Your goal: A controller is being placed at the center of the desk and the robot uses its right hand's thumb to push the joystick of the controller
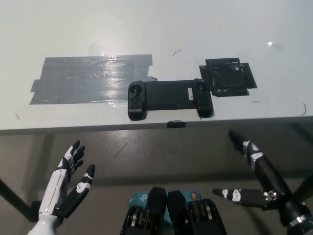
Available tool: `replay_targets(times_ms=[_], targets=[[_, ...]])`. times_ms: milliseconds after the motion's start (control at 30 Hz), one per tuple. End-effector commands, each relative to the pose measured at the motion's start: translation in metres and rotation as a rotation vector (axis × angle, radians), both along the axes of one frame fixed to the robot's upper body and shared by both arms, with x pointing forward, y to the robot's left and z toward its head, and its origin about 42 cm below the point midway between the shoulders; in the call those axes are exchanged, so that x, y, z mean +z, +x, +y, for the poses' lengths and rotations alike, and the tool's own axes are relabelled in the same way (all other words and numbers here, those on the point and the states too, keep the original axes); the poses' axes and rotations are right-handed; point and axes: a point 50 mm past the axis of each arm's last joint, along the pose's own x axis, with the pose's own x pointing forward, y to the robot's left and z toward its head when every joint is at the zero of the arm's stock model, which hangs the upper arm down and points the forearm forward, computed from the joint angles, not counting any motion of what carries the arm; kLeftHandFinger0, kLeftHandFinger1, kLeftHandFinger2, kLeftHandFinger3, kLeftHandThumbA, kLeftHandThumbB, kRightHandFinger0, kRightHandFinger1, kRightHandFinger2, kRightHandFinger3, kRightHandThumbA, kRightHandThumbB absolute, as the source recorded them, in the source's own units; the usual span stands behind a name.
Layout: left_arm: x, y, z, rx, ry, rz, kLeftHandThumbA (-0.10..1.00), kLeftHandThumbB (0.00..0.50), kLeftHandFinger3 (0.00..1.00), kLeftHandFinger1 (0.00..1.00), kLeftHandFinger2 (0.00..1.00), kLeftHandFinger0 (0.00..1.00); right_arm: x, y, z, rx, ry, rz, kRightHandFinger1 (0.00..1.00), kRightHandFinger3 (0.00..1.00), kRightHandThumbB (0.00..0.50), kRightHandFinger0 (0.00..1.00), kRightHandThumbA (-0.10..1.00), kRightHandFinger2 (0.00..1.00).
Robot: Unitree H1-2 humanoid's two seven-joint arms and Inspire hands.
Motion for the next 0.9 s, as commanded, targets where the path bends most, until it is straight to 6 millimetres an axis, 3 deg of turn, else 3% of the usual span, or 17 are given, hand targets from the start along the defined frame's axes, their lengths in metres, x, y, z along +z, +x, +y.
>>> replay_targets(times_ms=[0, 467, 867], targets=[[0.011, 0.003, 0.002, -0.011, 0.019, -0.045, 0.65, 0.120, 1.00, 1.00, 1.00, 1.00, 0.008, 0.005, 0.004, 0.037, -0.015, -0.083, 1.00, 1.00, 0.361, 1.00, 1.00, 1.00], [0.011, 0.006, 0.003, -0.021, 0.007, -0.038, 0.69, 0.155, 1.00, 1.00, 1.00, 1.00, -0.001, 0.013, 0.007, 0.045, -0.053, -0.066, 1.00, 1.00, 0.352, 1.00, 1.00, 1.00], [0.001, -0.006, 0.006, -0.010, -0.011, -0.011, 0.66, 0.144, 1.00, 1.00, 1.00, 1.00, -0.007, 0.013, 0.011, 0.061, -0.069, -0.036, 1.00, 1.00, 0.362, 1.00, 1.00, 1.00]])
